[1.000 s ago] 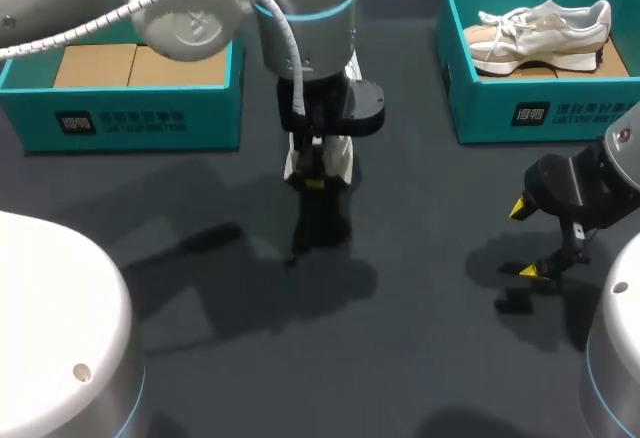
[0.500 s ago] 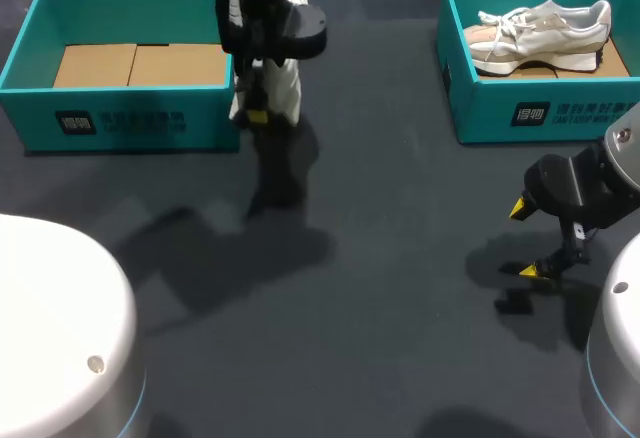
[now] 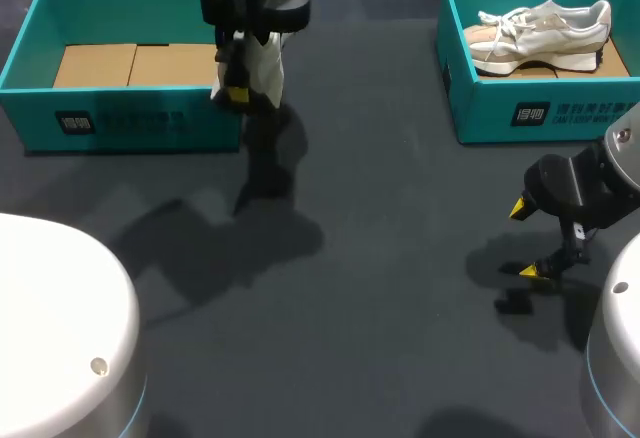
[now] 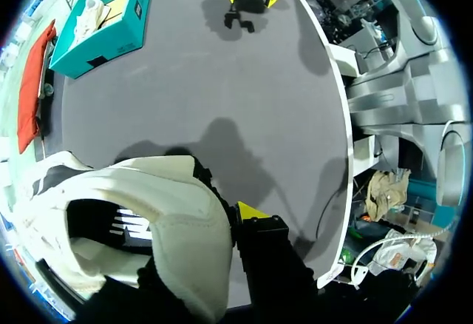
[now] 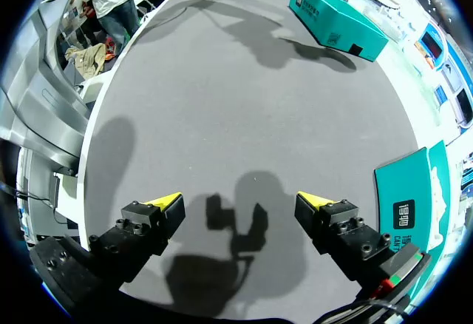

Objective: Take the shoe out of the shoebox, open the shoe tongue, remove and reinsert the insole, then place the shoe into the shoebox

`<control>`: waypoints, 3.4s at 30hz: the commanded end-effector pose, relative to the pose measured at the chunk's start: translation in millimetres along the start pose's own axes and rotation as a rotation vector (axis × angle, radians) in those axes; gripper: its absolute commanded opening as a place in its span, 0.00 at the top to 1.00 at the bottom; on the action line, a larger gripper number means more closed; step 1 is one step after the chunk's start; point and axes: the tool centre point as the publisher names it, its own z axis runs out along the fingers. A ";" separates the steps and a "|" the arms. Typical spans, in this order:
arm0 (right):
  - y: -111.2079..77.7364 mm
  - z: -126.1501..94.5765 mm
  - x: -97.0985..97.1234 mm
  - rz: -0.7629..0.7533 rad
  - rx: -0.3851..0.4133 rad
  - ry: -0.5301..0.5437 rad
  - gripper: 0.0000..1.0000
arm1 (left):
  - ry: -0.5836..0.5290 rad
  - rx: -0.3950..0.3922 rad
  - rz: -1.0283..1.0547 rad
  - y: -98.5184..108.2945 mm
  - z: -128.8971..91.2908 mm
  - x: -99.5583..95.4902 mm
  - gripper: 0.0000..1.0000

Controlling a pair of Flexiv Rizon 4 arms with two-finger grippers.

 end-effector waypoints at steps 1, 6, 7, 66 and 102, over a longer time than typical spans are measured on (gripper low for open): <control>0.3 0.0 1.2 0.001 0.003 -0.002 0.00 | -0.002 0.000 0.001 0.8 -1.7 0.3 1.00; 0.3 0.0 1.2 0.001 0.003 -0.002 0.00 | -0.021 -0.010 0.005 24.0 -16.2 -17.4 1.00; 0.3 0.0 1.2 0.001 0.003 -0.002 0.00 | -0.022 -0.008 0.003 30.6 -19.9 -23.7 1.00; 0.3 0.0 1.2 0.001 0.003 -0.002 0.00 | -0.151 -0.104 0.767 329.0 -31.6 -190.3 1.00; 0.3 0.0 1.2 0.001 0.003 -0.002 0.00 | -0.040 -0.335 1.409 372.7 21.6 -227.5 1.00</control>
